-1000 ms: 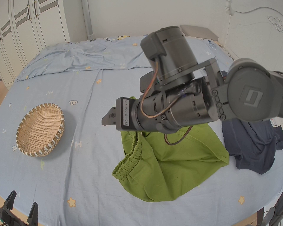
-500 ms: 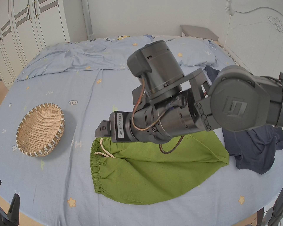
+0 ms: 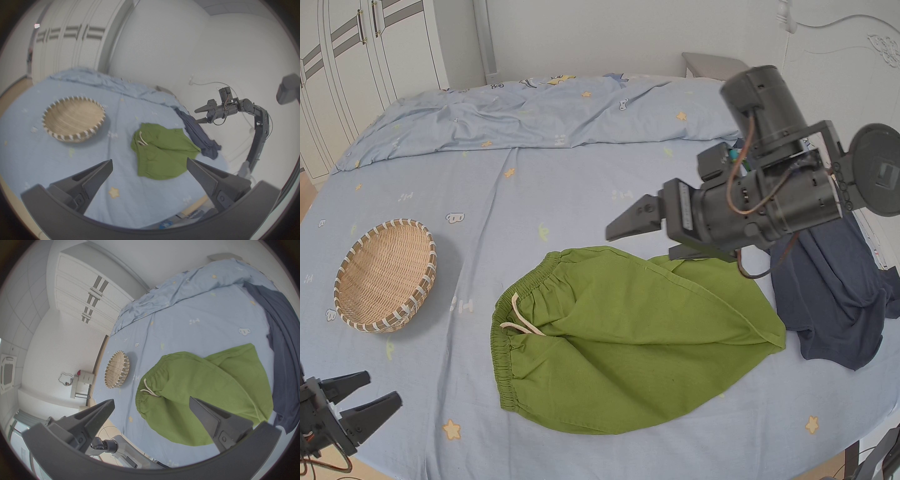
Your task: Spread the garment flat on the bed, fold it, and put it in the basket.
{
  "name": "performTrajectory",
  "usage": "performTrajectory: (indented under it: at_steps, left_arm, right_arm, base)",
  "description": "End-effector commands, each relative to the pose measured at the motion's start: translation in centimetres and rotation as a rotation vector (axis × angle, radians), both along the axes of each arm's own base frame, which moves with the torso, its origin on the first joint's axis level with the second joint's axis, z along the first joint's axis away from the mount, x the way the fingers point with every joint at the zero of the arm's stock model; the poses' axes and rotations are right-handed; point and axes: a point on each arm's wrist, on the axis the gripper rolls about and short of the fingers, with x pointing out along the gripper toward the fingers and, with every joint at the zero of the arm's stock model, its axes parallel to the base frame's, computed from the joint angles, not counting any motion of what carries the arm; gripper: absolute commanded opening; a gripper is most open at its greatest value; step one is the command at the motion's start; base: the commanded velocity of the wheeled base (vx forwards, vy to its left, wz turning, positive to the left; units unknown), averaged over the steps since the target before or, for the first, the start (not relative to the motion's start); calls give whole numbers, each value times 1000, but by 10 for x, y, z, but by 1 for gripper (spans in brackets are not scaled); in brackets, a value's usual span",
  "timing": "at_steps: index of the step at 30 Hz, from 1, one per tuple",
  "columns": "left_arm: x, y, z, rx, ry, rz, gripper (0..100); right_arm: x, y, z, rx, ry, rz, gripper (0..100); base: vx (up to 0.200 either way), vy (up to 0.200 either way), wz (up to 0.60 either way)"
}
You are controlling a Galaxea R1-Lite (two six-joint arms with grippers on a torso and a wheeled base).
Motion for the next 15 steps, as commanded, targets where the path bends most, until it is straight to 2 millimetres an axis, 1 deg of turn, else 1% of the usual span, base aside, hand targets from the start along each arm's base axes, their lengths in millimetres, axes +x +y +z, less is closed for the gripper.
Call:
performTrajectory:
  at_steps: [1, 4, 7, 10, 11, 13, 15]
  left_arm:
    - [74, -10, -25, -149, 372, -205, 100]
    - [99, -12, -39, -168, 434, -280, 100]
    - [123, -10, -57, -132, 450, -337, 100]
    - [139, -6, -75, -66, 456, -404, 100]
    - [140, -6, -76, -63, 455, -406, 100]
    - [153, 2, -87, -33, 448, -432, 100]
    - [157, 4, -88, -40, 452, -433, 100]
  right_arm:
    - [-12, -89, -2, 89, 27, -90, 100]
    - [-14, -108, -22, 99, -4, -138, 100]
    - [-22, -133, -34, 109, -65, -178, 100]
    - [-28, -153, -42, 135, -90, -198, 100]
    - [-28, -153, -43, 138, -89, -196, 100]
    - [-38, -167, -46, 172, -98, -195, 100]
    - [-39, -169, -47, 181, -95, -189, 100]
  base:
    - [0, 0, 0]
    - [0, 0, 0]
    - [0, 0, 0]
    - [0, 0, 0]
    - [0, 0, 0]
    - [0, 0, 0]
    - [0, 0, 0]
